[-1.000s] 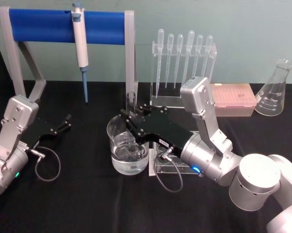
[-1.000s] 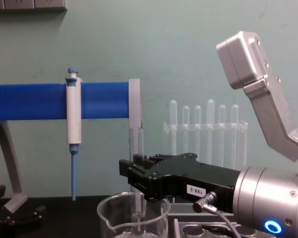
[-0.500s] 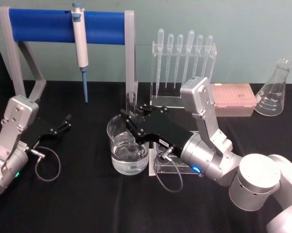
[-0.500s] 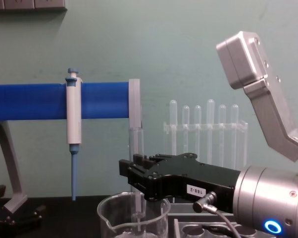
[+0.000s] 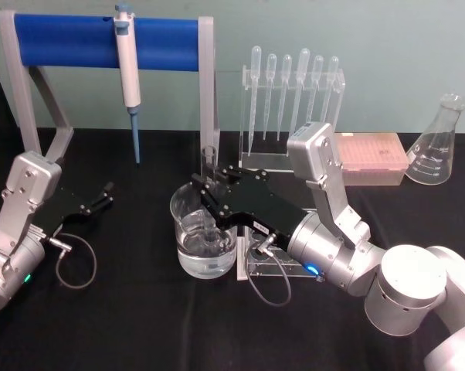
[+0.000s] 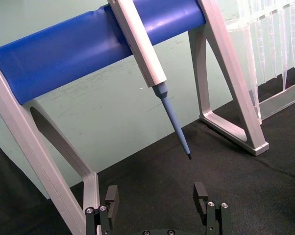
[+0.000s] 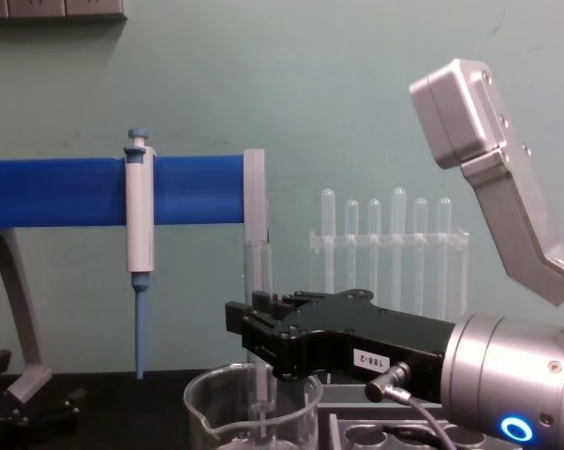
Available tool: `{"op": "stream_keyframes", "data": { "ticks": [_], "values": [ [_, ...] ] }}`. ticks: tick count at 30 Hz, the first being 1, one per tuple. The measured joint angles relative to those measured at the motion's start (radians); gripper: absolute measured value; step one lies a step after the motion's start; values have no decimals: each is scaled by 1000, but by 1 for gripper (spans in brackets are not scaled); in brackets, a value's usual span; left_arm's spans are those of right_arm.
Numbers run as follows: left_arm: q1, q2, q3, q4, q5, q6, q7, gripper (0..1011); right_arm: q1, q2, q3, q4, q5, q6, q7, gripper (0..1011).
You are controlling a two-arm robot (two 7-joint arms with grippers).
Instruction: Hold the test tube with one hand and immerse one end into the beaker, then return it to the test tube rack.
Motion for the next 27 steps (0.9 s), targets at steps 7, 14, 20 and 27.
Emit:
{"op": "stream_keyframes", "data": {
  "ticks": [7, 14, 20, 27],
  "values": [
    [0, 0, 0, 0, 0, 0, 0, 1000, 0, 0, 0, 0, 0, 0, 0, 224],
    [0, 0, 0, 0, 0, 0, 0, 1000, 0, 0, 0, 0, 0, 0, 0, 224],
    [0, 0, 0, 0, 0, 0, 0, 1000, 0, 0, 0, 0, 0, 0, 0, 224],
    [0, 0, 0, 0, 0, 0, 0, 1000, 0, 0, 0, 0, 0, 0, 0, 224]
  ]
}}
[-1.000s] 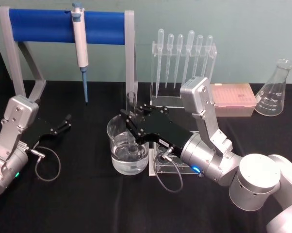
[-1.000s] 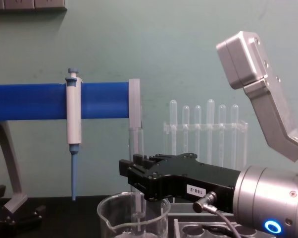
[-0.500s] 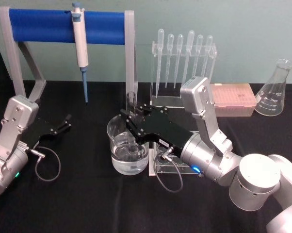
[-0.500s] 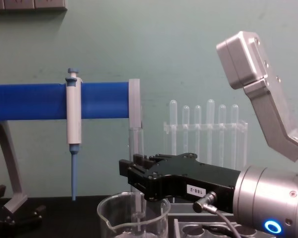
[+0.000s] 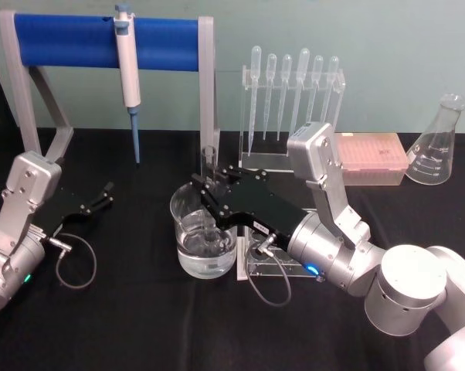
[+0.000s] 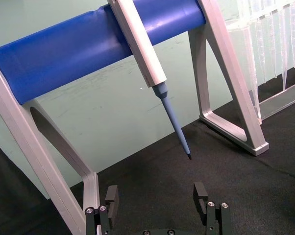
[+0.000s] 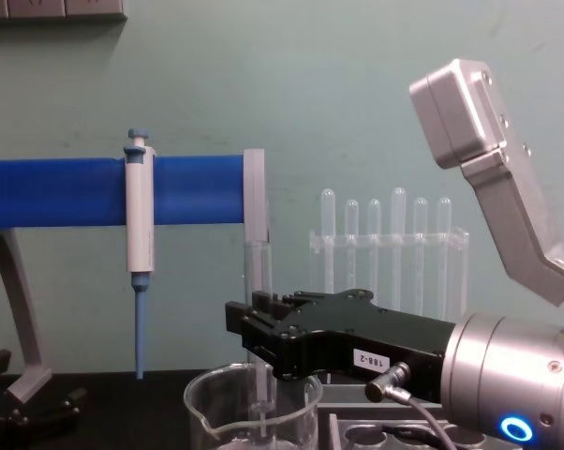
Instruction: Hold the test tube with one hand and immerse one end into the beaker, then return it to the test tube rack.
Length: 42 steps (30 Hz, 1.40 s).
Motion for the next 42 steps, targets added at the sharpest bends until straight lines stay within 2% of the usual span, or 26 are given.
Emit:
{"op": "stream_keyframes", "data": {
  "ticks": [4, 10, 19, 25, 28, 29, 33, 39, 42],
  "values": [
    [0, 0, 0, 0, 0, 0, 0, 1000, -2, 0, 3, -6, -1, 0, 0, 224],
    [0, 0, 0, 0, 0, 0, 0, 1000, -6, 3, 19, -71, -6, 6, 0, 224],
    [0, 0, 0, 0, 0, 0, 0, 1000, -8, 26, 61, -217, 25, 40, 3, 224],
    [0, 0, 0, 0, 0, 0, 0, 1000, -36, 71, 110, -324, 56, 72, -13, 224],
    [0, 0, 0, 0, 0, 0, 0, 1000, -77, 115, 151, -378, 69, 90, -31, 224],
    [0, 0, 0, 0, 0, 0, 0, 1000, -77, 115, 151, -378, 69, 90, -31, 224],
    [0, 0, 0, 0, 0, 0, 0, 1000, -150, 158, 205, -413, 81, 80, -52, 224],
    [0, 0, 0, 0, 0, 0, 0, 1000, -228, 185, 254, -408, 88, 37, -64, 224],
    [0, 0, 0, 0, 0, 0, 0, 1000, -248, 185, 261, -387, 86, 20, -67, 224]
  ]
}}
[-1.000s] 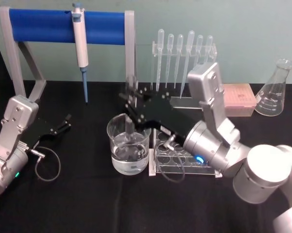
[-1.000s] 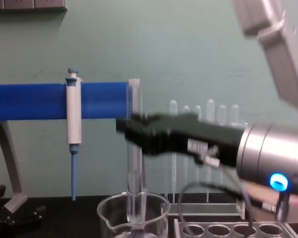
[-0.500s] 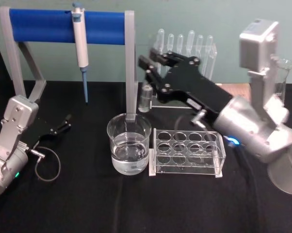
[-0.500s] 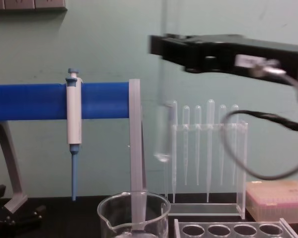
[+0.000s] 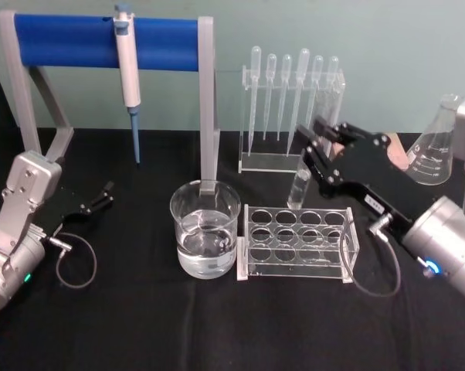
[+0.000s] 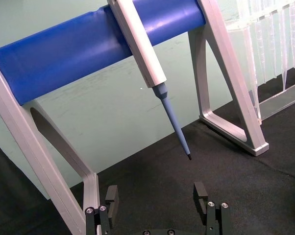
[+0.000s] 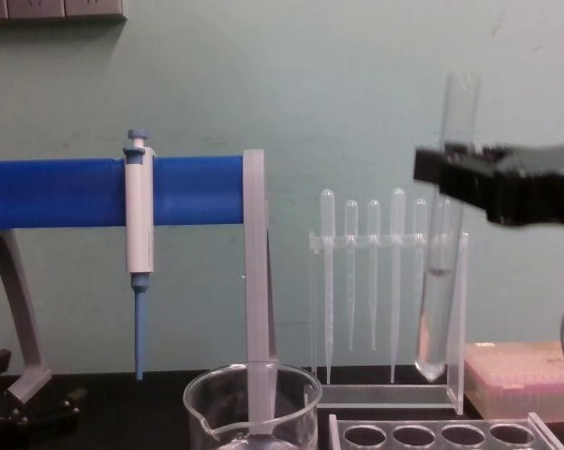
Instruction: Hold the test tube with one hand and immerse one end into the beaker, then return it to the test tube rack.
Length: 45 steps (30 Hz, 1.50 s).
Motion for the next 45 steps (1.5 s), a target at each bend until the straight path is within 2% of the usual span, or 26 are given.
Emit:
{"op": "stream_keyframes", "data": {
  "ticks": [7, 12, 15, 27, 45],
  "values": [
    [0, 0, 0, 0, 0, 0, 0, 1000, -8, -14, -11, 54, -27, -22, -1, 224],
    [0, 0, 0, 0, 0, 0, 0, 1000, 5, -37, -24, 112, -42, -42, 7, 224],
    [0, 0, 0, 0, 0, 0, 0, 1000, 9, -42, -28, 121, -48, -42, 10, 224],
    [0, 0, 0, 0, 0, 0, 0, 1000, 4, -53, -38, 124, -74, -26, 12, 224],
    [0, 0, 0, 0, 0, 0, 0, 1000, 53, -68, -85, 229, -101, 9, 42, 224]
  ]
}}
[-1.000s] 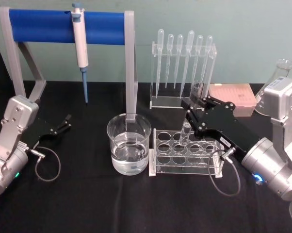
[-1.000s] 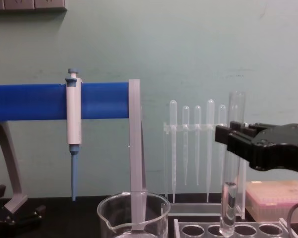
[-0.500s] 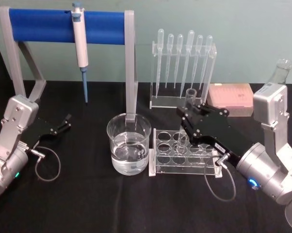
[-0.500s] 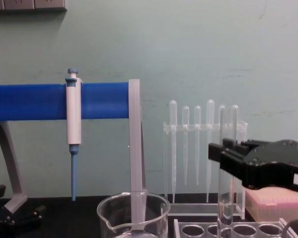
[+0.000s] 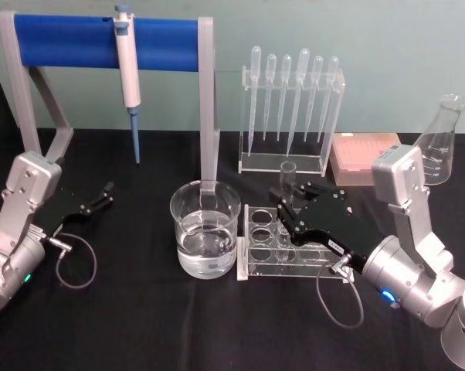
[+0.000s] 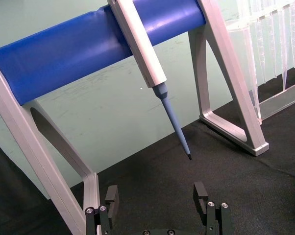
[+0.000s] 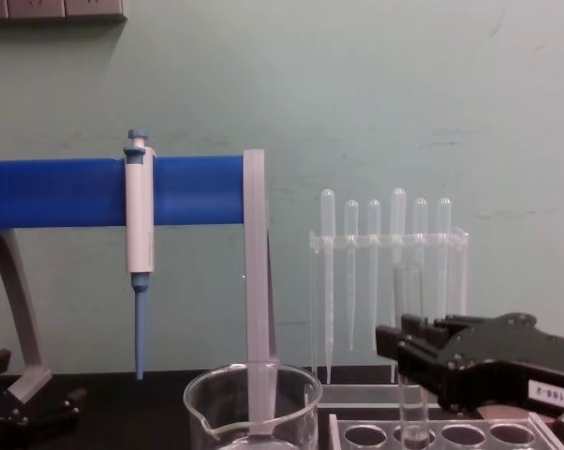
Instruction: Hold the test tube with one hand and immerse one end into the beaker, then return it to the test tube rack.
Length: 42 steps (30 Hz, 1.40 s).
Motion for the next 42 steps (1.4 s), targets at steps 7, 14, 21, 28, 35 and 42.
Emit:
{"op": "stream_keyframes", "data": {
  "ticks": [7, 14, 21, 28, 35, 42],
  "values": [
    [0, 0, 0, 0, 0, 0, 0, 1000, 21, 11, -20, 8, -24, 48, 5, 224],
    [0, 0, 0, 0, 0, 0, 0, 1000, 26, 18, -27, 2, -45, 82, 5, 349],
    [0, 0, 0, 0, 0, 0, 0, 1000, -27, 37, -1, -54, -51, 102, -20, 567],
    [0, 0, 0, 0, 0, 0, 0, 1000, -171, 75, 91, -161, -30, 111, -66, 789],
    [0, 0, 0, 0, 0, 0, 0, 1000, -281, 61, 227, -163, -8, 45, -139, 960],
    [0, 0, 0, 0, 0, 0, 0, 1000, -293, -9, 295, -62, -65, -67, -255, 1003]
  ]
}}
